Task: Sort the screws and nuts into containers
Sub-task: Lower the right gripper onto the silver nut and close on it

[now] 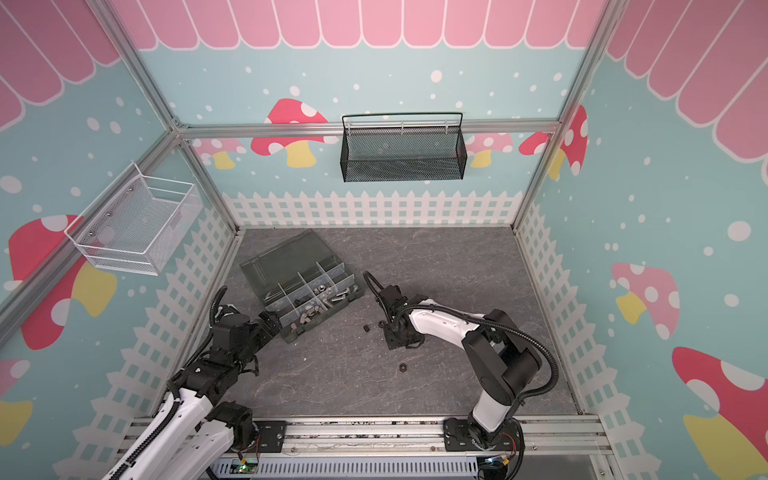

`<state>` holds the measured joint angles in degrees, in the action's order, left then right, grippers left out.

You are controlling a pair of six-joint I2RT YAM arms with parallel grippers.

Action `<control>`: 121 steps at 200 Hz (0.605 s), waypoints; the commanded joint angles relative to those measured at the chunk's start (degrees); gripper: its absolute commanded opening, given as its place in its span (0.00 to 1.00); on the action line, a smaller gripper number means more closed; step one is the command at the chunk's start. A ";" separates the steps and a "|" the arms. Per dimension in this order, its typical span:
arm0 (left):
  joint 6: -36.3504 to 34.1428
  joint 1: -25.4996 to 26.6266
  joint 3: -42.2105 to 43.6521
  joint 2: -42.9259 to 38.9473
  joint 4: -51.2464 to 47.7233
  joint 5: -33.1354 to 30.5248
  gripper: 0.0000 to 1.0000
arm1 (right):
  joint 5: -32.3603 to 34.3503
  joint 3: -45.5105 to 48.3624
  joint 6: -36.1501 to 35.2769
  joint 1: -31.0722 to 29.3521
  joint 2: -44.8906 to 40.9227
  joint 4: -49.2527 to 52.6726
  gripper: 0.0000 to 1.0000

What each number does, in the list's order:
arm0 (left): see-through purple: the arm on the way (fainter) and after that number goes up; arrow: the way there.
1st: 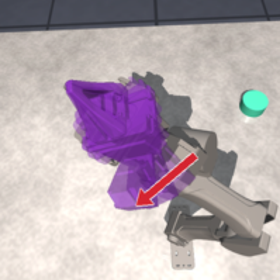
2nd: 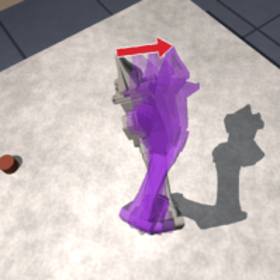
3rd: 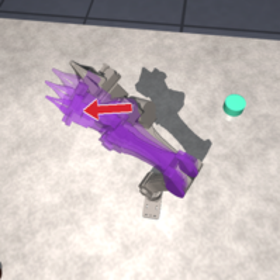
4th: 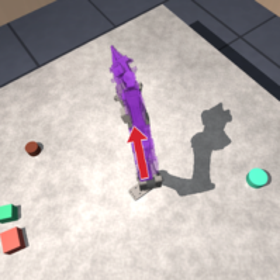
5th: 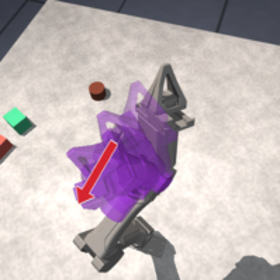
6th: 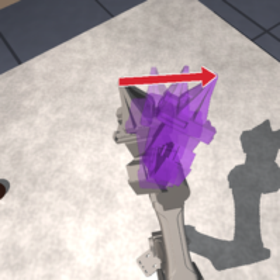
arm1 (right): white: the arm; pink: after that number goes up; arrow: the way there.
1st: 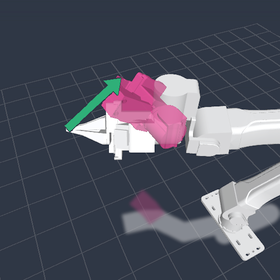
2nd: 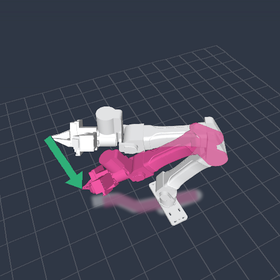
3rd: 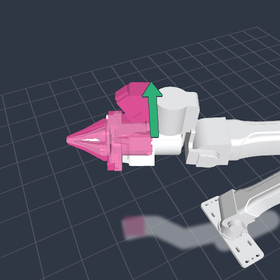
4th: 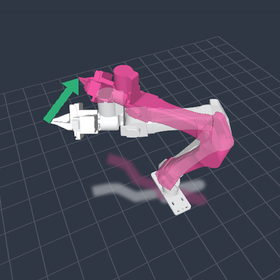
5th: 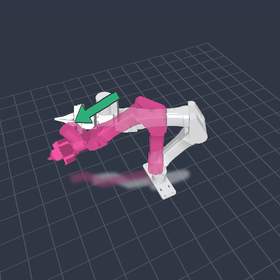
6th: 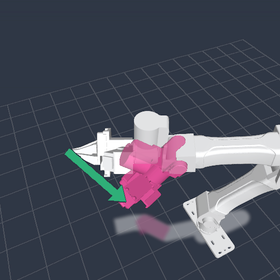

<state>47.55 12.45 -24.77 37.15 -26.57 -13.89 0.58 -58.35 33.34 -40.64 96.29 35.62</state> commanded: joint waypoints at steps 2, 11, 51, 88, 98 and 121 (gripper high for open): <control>0.88 -0.32 -0.80 -0.06 -0.35 -0.05 1.00 | 0.39 -0.88 -0.58 0.65 1.91 -0.66 0.50; 0.89 -0.37 -0.71 -0.21 -0.33 -0.14 1.00 | 0.16 -1.15 -0.86 0.82 2.27 -0.96 0.50; 1.14 -0.31 -0.33 -0.45 -0.33 -0.15 1.00 | -1.33 -2.21 -1.78 0.86 4.05 -2.04 0.45; 1.14 -0.32 -0.10 -0.58 -0.33 -0.15 1.00 | -1.72 -2.31 -2.19 0.89 5.09 -2.39 0.39; 1.14 -0.31 -0.10 -0.58 -0.38 -0.09 1.00 | -1.76 -2.28 -2.19 0.90 5.22 -2.44 0.37; 1.14 -0.32 -0.01 -0.47 -0.35 -0.17 1.00 | -1.53 -2.12 -2.33 0.92 5.64 -2.57 0.35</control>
<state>47.77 12.45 -24.77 37.17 -26.55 -13.89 -0.73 -59.81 31.48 -39.94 100.22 32.93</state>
